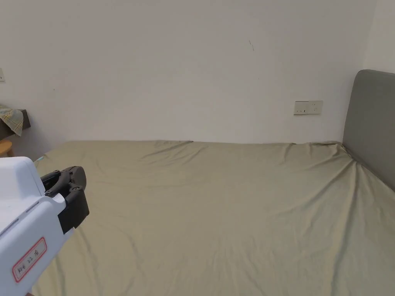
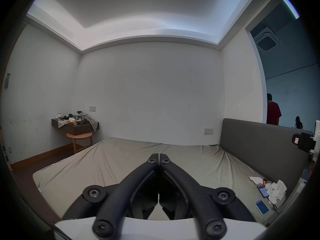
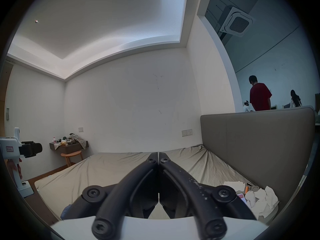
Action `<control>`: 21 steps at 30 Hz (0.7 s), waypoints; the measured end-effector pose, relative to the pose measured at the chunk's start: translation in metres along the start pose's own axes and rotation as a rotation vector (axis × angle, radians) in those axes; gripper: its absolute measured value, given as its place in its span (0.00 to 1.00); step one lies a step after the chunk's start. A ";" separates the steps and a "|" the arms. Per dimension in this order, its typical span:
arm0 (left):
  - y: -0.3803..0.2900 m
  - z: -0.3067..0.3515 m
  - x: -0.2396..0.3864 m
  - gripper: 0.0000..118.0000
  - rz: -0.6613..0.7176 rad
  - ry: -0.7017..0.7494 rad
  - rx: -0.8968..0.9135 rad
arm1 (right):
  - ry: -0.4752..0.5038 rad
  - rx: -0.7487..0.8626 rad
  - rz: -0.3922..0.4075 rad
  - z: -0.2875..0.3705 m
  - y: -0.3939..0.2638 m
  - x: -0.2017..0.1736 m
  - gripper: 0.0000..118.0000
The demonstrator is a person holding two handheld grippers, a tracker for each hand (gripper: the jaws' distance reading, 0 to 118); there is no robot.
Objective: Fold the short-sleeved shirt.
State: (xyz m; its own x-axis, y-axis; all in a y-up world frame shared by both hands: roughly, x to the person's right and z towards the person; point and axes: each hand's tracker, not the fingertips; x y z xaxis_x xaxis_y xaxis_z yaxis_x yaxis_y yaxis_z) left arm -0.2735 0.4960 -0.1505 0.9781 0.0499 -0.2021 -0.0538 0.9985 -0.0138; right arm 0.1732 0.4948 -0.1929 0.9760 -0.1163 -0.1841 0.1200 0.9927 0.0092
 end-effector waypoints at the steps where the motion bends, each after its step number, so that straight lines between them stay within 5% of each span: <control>1: 0.000 0.000 0.000 0.00 0.003 -0.001 0.002 | -0.001 0.001 0.002 0.000 0.000 0.001 0.00; 5: -0.001 -0.001 -0.002 0.00 0.009 0.000 0.002 | 0.006 -0.005 0.003 -0.001 0.001 0.002 0.00; 6: -0.001 -0.001 -0.003 0.15 0.028 -0.009 0.008 | 0.014 -0.014 0.000 -0.002 0.001 0.002 0.02; 7: -0.001 -0.002 -0.005 0.47 0.038 -0.020 0.002 | 0.013 -0.011 -0.003 -0.002 0.001 0.002 0.10; 8: -0.001 -0.005 -0.005 0.85 0.038 -0.019 -0.011 | 0.011 -0.006 -0.003 -0.002 0.000 0.002 0.33; 9: -0.003 -0.006 -0.003 0.98 0.034 -0.025 -0.037 | 0.005 -0.006 0.005 -0.003 -0.001 0.002 0.79; 10: -0.004 -0.001 -0.002 0.96 0.041 -0.049 -0.003 | -0.001 -0.022 0.014 -0.006 -0.003 0.001 1.00; 21: -0.006 -0.004 -0.002 1.00 0.014 -0.021 -0.007 | -0.036 0.020 0.043 -0.019 -0.018 0.012 1.00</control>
State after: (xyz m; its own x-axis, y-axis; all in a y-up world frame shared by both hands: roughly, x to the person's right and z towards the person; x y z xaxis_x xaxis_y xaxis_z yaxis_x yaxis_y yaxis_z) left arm -0.2761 0.4898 -0.1534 0.9812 0.0650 -0.1815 -0.0694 0.9974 -0.0183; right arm 0.1798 0.4765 -0.2143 0.9863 -0.0746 -0.1471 0.0807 0.9961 0.0363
